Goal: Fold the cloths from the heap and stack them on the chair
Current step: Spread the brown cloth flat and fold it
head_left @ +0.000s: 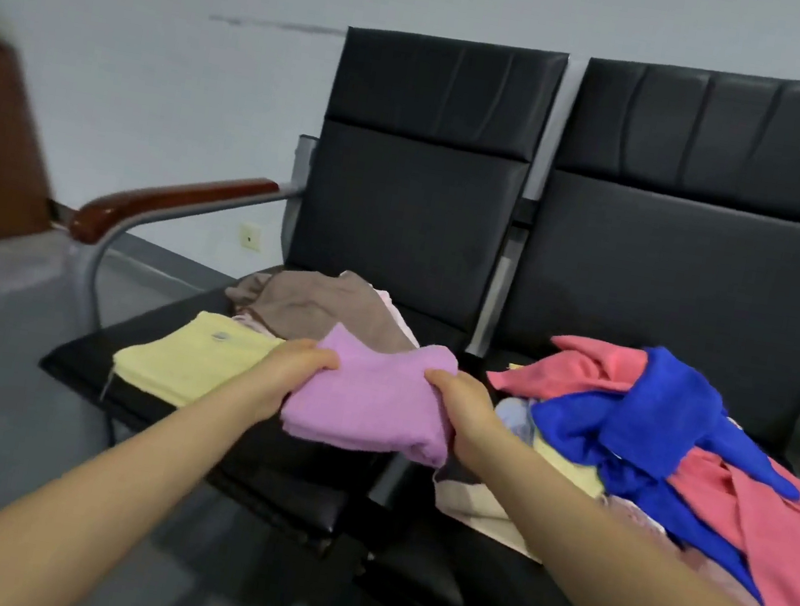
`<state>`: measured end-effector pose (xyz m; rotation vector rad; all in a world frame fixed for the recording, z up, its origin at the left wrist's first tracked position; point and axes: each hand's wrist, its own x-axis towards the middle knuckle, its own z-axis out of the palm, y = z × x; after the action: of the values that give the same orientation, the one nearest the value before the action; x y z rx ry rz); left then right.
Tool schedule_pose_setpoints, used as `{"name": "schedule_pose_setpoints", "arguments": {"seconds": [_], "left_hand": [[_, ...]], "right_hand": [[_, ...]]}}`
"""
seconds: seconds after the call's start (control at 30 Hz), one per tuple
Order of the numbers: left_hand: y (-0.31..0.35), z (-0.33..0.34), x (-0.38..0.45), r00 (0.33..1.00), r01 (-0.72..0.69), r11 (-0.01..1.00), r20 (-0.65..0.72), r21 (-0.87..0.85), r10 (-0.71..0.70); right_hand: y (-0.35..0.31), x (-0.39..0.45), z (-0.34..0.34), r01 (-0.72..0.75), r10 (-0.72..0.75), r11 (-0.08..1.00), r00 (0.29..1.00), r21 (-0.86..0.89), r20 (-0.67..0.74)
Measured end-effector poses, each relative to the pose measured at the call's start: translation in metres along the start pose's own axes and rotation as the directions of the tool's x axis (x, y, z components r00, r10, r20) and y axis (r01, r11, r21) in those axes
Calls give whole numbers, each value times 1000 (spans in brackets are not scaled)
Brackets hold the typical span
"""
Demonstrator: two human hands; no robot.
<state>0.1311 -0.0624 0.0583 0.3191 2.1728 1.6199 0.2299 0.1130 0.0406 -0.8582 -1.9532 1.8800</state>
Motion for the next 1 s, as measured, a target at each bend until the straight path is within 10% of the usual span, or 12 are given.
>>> {"name": "schedule_pose_setpoints", "arguments": {"seconds": [0.27,0.43,0.57,0.7,0.83,0.9,1.0], "left_hand": [[6,-148,84,896,-10,754,-329,657,298],[-50,-147,116,936,55,619,-256,784,242],[-84,-116,130,932,-21,579,-193,815,307],[-98,-108,136,855,11,515,-275,857,440],[-102,-113,134,853,-29,516,-248,856,459],[-100,-115,133,875,-31,538,-237,842,422],[-86,-119,134,945,-5,604,-194,797,263]], "right_hand": [[-17,46,160,-38,-39,978,932,205,360],[19,74,182,110,-24,963,944,-245,328],[38,112,134,394,-433,590,891,-705,135],[52,136,100,396,-381,252,879,-883,285],[32,140,97,431,-475,539,865,-724,160],[-2,135,88,430,-468,788,883,-441,26],[-73,121,67,459,-467,883,881,-101,-77]]}}
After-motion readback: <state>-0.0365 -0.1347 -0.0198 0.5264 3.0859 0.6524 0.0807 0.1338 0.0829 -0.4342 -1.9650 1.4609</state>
